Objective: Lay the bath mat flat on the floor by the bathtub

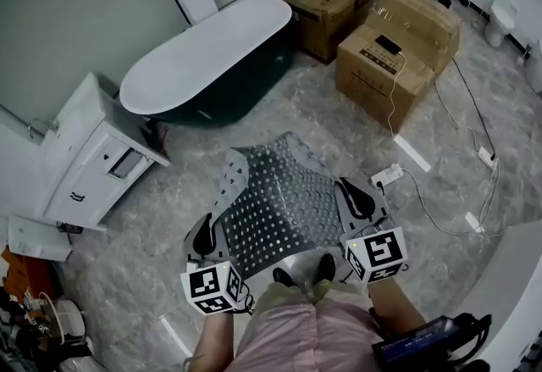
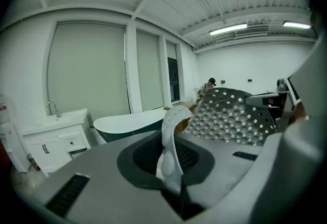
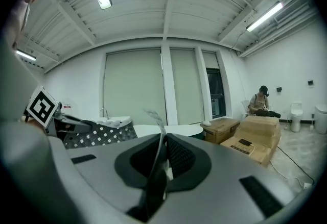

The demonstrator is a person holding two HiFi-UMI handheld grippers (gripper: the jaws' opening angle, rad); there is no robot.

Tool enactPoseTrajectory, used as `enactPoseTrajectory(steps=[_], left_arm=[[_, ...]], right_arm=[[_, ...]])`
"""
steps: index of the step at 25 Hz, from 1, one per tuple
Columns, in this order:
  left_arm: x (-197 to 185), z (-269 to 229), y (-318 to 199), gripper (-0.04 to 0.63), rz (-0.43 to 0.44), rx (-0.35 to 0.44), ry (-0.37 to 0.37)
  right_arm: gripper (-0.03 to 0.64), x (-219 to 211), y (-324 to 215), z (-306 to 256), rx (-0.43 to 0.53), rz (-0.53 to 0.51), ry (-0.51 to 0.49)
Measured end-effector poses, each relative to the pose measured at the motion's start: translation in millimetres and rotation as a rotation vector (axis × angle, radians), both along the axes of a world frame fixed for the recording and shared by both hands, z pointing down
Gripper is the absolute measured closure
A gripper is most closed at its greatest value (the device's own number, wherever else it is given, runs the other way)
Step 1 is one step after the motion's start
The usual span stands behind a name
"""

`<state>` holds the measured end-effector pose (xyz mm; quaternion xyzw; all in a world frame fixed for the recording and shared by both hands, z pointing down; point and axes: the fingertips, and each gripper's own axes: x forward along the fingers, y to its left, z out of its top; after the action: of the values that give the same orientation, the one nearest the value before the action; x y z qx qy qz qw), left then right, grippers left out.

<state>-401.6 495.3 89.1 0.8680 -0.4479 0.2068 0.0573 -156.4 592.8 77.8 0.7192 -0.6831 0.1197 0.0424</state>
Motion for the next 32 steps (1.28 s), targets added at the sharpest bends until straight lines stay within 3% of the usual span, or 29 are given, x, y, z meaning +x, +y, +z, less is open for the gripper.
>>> enactPoseTrajectory(steps=[4,13,25,32], left_arm=[[46,9,21,0.554,-0.015,-0.014,-0.009],[45,32,8,0.554,-0.045,-0.054,-0.031],[56,42,-93,0.554,-0.038,-0.065,0.006],[63,28,-163,0.554,-0.013,-0.03,0.019]], right_arm=[[0.586,51,14,12,-0.004,-0.013,-0.014],[0.586,56,-7,35,-0.042,-0.04,-0.039],[0.586,60,-101,39,-0.063,-0.049,-0.03],[0.586,64,-168,22,-0.035,-0.035,-0.001]])
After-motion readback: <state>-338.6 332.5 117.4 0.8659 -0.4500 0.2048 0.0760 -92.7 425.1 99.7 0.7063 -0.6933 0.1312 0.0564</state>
